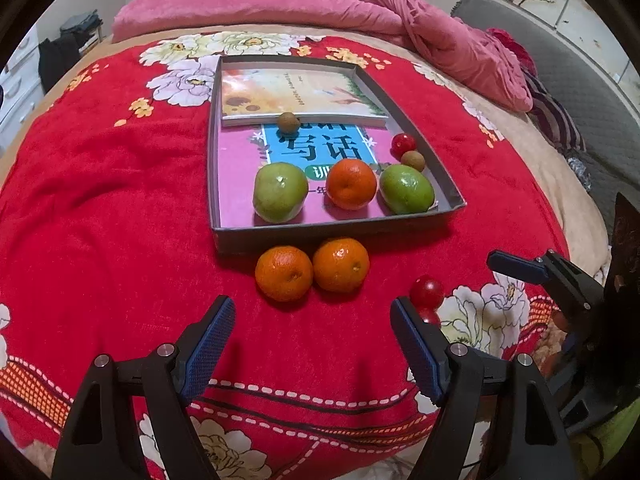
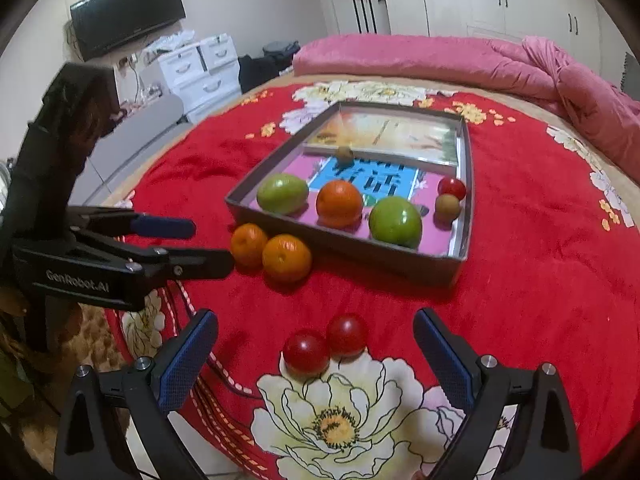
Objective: Organize fruits
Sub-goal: 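Move both open tools toward the oranges and cherry tomatoes on the bedspread, then close right tool on a cherry tomato while left tool moves to an orange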
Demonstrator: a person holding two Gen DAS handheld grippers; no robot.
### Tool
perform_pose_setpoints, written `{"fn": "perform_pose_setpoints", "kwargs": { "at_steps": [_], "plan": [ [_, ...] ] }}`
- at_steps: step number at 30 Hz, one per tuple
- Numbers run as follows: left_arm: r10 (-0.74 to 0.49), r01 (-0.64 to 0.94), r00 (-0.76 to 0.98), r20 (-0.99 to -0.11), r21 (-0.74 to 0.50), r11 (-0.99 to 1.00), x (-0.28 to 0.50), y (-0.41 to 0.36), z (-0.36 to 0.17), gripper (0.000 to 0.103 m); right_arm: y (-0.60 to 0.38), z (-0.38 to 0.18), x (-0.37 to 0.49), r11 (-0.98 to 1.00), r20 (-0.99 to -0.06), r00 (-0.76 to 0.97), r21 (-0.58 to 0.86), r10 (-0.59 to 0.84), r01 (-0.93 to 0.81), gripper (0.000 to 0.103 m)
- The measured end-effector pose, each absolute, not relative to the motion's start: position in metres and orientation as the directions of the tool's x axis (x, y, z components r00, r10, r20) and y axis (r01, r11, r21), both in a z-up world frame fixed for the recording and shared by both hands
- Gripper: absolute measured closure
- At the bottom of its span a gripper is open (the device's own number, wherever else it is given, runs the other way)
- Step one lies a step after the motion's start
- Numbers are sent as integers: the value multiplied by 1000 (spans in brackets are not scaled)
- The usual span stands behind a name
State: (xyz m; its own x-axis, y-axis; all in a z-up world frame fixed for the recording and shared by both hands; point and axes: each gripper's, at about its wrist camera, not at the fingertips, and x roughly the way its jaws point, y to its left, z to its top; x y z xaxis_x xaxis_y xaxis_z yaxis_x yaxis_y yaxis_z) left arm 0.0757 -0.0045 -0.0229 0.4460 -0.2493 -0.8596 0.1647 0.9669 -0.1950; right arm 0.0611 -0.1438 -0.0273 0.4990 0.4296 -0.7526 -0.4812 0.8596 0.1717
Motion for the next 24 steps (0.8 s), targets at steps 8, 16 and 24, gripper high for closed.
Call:
{"fn": "perform_pose_setpoints", "kwargs": {
  "at_steps": [8, 16, 24],
  "plan": [
    [-229, 174, 431, -873, -169, 970, 74, -6, -28, 22, -143, -38, 60, 860, -785, 454, 188, 422, -473, 5],
    [-219, 161, 416, -883, -166, 973, 74, -2, -32, 22, -140, -47, 58, 851, -814, 399, 203, 422, -485, 19],
    [-235, 144, 395, -888, -193, 971, 75, 2, -38, 22, -131, -59, 56, 828, -841, 335, 210, 424, -520, 42]
  ]
}}
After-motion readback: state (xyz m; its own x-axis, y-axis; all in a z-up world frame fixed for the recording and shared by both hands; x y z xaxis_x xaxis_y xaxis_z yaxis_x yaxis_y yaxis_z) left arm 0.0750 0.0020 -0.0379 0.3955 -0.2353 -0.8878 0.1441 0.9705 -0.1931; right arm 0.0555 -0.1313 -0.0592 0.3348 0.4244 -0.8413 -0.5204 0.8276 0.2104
